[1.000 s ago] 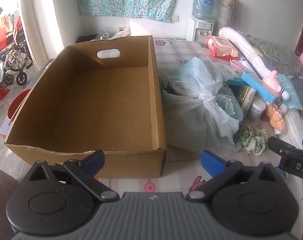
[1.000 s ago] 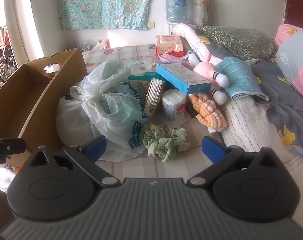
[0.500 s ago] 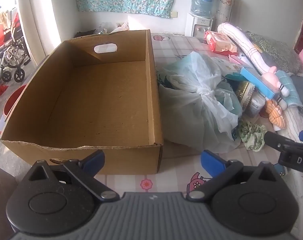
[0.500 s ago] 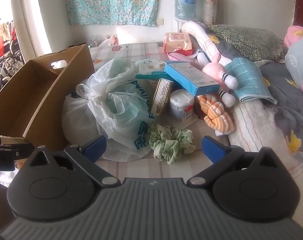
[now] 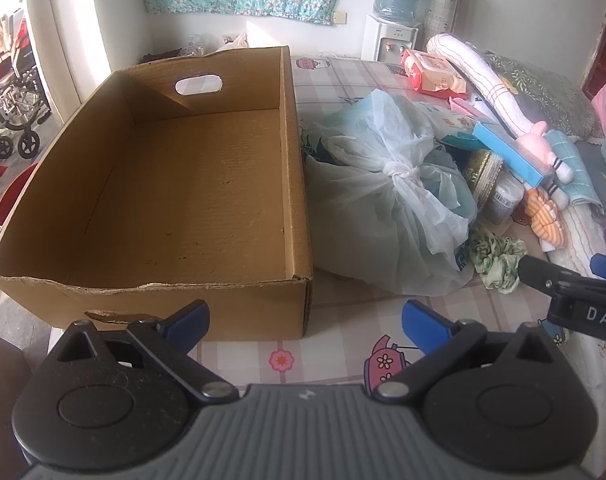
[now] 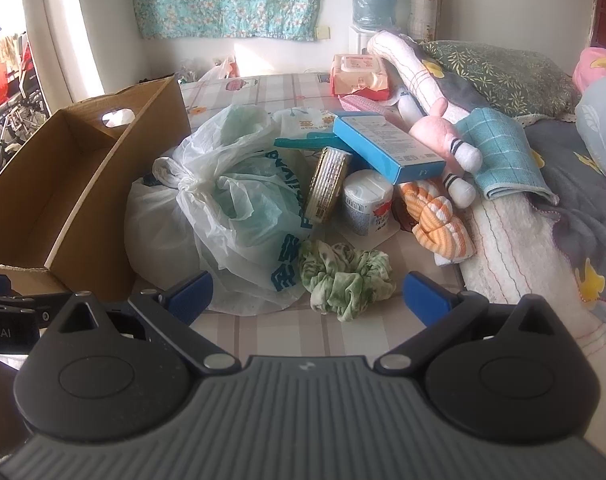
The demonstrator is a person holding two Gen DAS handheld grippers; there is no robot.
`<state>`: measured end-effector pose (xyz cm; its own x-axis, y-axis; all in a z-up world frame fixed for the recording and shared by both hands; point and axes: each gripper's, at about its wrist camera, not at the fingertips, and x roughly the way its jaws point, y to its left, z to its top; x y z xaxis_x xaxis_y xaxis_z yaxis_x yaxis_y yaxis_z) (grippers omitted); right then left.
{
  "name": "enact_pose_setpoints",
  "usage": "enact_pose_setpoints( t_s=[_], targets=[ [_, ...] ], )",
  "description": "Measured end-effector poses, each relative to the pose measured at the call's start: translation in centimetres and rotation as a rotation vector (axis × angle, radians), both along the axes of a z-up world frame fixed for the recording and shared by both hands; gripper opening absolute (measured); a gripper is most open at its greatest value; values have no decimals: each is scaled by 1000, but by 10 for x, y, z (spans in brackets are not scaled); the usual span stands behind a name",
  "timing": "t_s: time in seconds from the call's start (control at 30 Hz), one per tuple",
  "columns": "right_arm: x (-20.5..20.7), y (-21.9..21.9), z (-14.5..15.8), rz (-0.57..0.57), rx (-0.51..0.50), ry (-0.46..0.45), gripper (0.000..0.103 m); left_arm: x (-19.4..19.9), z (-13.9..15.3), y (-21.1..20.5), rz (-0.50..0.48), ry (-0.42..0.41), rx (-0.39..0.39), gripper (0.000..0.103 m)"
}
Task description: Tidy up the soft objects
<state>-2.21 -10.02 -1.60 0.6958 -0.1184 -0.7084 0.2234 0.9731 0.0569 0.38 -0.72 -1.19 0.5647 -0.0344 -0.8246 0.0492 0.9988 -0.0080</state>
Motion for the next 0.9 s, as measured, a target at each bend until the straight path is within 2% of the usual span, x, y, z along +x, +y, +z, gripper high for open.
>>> enact_pose_setpoints(
  t_s=[0.9],
  targets=[
    [-1, 3, 4, -11, -27, 9, 102, 0, 3, -1, -16, -7, -6, 103]
  ],
)
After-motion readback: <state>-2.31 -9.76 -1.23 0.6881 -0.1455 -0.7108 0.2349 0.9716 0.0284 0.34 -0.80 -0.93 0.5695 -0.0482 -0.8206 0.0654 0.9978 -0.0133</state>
